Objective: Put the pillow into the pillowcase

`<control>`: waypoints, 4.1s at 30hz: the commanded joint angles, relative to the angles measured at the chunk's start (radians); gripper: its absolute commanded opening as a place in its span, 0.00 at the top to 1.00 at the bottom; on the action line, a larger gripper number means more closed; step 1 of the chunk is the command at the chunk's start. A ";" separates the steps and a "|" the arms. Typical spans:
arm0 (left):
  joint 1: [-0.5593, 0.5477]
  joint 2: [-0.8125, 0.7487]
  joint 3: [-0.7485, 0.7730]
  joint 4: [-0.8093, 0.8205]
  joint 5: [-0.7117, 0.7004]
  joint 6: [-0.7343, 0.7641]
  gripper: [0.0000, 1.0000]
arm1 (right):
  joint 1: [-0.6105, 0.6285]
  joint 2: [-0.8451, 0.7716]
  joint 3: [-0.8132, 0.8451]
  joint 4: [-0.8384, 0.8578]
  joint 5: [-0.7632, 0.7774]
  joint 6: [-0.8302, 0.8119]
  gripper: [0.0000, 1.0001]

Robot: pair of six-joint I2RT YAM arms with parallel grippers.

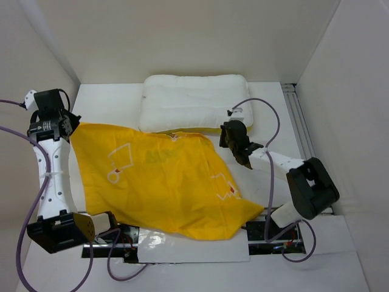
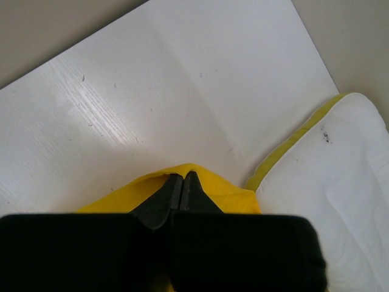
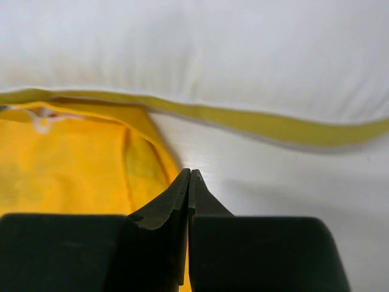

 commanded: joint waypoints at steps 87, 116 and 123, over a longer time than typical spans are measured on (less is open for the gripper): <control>-0.080 0.192 -0.058 -0.018 -0.163 -0.137 1.00 | -0.061 -0.092 0.246 -0.243 -0.382 -0.179 1.00; -0.498 0.171 -0.162 -0.065 0.000 -0.080 0.00 | 0.053 -0.241 0.136 -0.570 -0.261 -0.057 0.00; -0.811 0.128 -0.439 -0.064 -0.017 -0.301 0.00 | 0.062 -0.272 0.051 -0.523 -0.252 -0.046 0.00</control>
